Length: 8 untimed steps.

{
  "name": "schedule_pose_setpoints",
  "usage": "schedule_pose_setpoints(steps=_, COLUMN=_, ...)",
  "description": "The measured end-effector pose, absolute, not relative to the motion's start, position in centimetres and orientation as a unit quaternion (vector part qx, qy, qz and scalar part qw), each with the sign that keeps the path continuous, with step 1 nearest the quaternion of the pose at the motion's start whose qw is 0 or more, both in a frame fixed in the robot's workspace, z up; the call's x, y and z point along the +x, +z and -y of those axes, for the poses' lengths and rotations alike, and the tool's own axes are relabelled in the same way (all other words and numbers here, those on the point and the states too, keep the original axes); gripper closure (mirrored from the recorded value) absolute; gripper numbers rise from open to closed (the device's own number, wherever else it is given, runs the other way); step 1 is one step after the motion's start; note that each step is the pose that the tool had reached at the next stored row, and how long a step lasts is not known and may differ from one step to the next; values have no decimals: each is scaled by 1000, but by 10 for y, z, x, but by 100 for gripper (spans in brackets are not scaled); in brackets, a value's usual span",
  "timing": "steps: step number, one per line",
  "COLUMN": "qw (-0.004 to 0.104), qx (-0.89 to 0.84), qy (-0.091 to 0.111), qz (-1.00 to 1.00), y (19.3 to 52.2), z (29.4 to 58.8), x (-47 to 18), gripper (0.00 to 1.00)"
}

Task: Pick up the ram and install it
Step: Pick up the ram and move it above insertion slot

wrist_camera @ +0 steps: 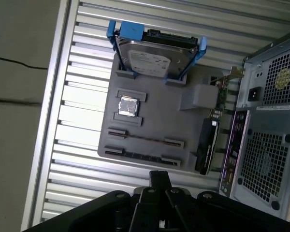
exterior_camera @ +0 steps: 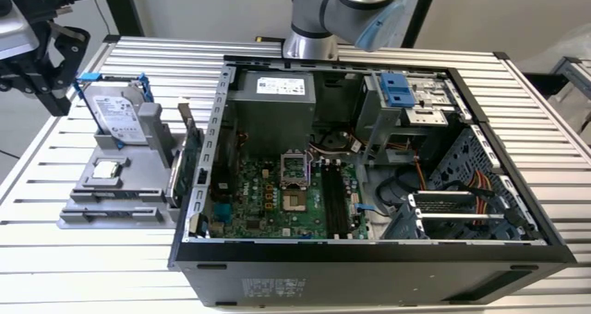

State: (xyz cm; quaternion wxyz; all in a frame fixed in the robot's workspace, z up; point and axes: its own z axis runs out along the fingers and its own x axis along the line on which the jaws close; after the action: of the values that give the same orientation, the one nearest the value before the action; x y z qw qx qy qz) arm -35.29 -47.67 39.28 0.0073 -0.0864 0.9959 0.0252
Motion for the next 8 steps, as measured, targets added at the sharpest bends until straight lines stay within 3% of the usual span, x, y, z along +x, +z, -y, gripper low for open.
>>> schedule_pose_setpoints(steps=8, qw=7, qx=-114, qy=26, qz=-993, y=393, z=477, x=-353, gripper=100)
